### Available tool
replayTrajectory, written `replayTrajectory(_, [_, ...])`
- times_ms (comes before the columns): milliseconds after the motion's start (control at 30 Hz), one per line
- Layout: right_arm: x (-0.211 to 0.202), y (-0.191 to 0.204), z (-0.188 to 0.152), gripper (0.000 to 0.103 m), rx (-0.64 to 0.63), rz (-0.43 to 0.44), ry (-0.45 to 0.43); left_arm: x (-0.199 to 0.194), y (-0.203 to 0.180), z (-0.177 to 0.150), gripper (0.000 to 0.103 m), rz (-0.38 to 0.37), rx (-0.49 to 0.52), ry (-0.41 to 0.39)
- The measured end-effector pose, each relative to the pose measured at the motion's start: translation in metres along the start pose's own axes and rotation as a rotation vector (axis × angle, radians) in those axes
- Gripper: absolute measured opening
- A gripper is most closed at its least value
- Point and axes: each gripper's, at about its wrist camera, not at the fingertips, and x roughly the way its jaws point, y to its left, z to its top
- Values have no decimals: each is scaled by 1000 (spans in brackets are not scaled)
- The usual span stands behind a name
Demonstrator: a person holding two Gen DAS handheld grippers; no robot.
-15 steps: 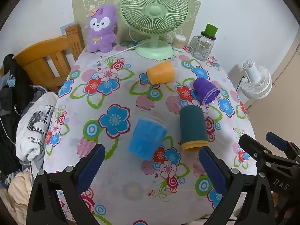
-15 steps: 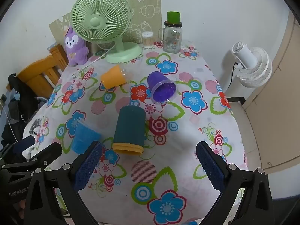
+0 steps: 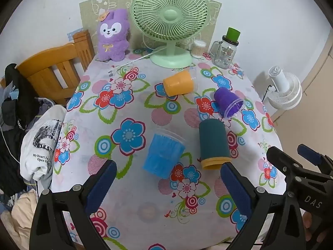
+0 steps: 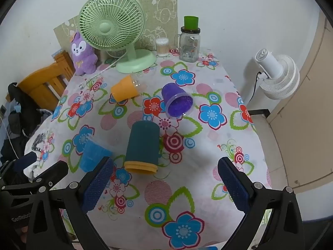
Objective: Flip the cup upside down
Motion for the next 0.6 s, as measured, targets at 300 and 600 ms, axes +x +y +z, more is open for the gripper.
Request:
replayTrajectory(300, [1, 1, 5, 101, -8, -8, 3, 1, -5, 7, 101, 9, 11, 0])
replayTrajectory(600, [3, 0, 7, 101, -6, -11, 7, 3, -3, 5, 101, 16, 24, -6])
